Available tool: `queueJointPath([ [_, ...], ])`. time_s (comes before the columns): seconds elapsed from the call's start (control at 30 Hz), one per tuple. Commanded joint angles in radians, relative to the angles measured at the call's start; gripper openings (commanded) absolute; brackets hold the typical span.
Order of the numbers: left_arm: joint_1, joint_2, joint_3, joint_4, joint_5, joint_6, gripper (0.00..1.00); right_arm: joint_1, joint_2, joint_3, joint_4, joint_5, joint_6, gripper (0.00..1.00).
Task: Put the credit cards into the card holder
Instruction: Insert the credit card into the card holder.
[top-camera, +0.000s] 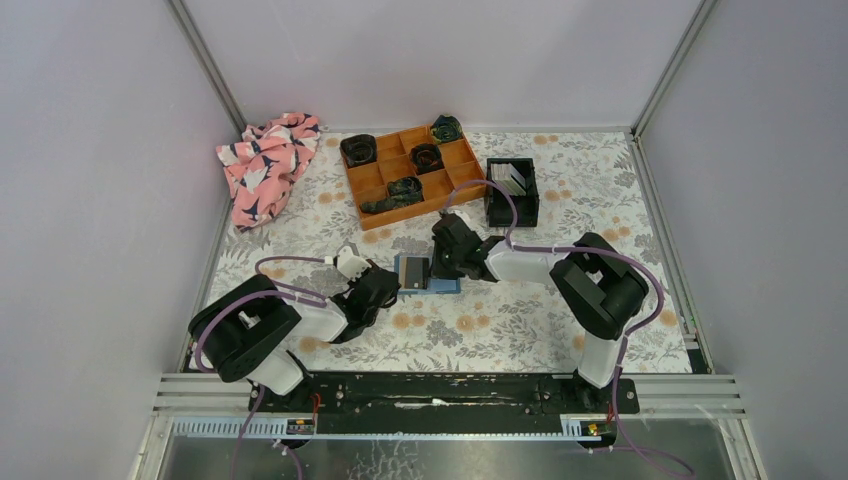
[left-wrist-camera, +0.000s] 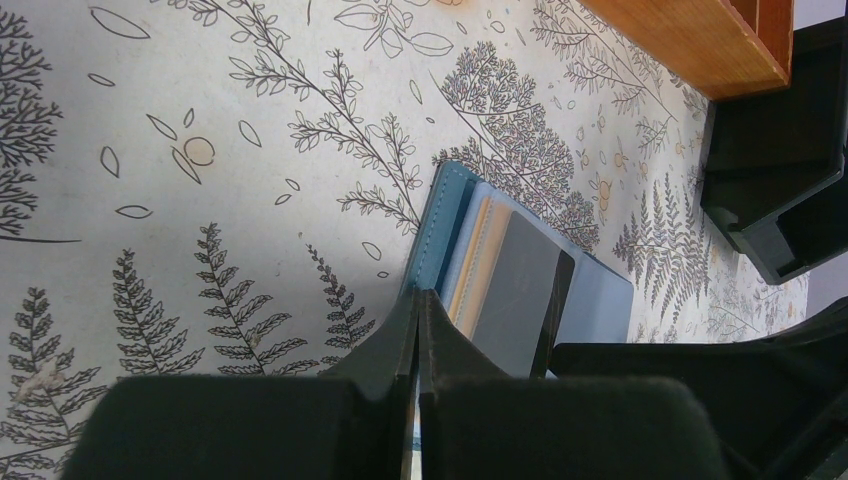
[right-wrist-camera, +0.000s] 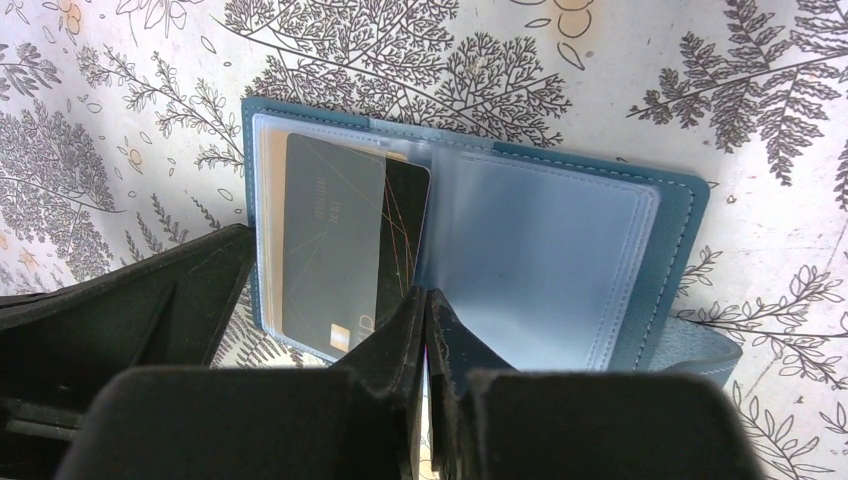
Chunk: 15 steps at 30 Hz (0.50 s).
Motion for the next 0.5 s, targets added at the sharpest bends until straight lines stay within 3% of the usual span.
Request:
queueJointPath([
  [0.0,-0.017,0.078,-0.032,-0.240,0.118,0.043,0.00,0.023,0.010,0.054,0.000,0.003,-0.001,0.06],
  [0.47,-0.016,0.083,-0.026,-0.238,0.122,0.045,0.00,0.043,0.029,0.104,-0.014,0.004,-0.004,0.06],
])
